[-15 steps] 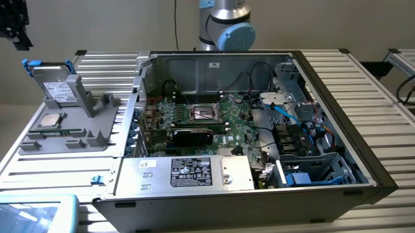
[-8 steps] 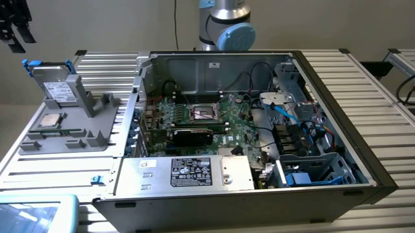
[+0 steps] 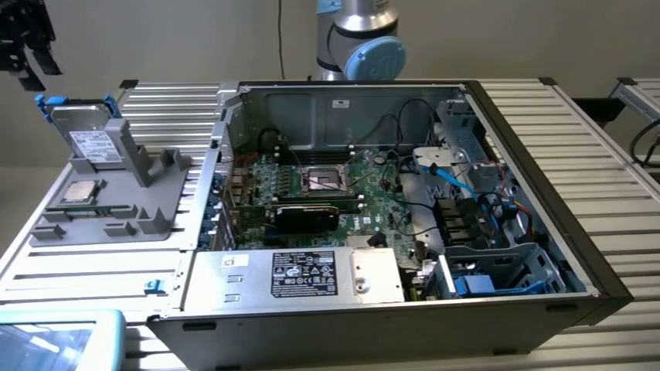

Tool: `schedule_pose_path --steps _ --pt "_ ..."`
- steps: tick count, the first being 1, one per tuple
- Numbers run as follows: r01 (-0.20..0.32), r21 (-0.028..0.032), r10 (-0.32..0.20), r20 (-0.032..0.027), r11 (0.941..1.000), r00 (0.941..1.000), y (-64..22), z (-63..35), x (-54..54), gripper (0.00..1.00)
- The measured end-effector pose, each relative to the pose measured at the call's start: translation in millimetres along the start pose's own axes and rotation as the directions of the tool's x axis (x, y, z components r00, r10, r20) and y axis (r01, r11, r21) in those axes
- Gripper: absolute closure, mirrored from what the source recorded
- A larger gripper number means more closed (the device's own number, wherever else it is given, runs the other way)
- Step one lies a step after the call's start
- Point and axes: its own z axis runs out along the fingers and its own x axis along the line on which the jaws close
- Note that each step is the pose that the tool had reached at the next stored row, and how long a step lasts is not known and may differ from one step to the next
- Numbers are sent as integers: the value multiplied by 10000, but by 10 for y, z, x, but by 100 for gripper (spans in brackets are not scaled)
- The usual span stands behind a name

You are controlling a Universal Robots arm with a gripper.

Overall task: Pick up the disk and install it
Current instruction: 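Pick up the disk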

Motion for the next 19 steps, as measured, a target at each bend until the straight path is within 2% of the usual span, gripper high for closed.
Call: schedule_pose_path --steps 10,15,19 --pt "149 4 -149 -23 9999 9999 -6 182 -13 45" --pt "280 8 -280 -28 9996 9996 -5 272 -73 45" --pt "415 8 -415 -33 9991 9991 1 343 -75 45"
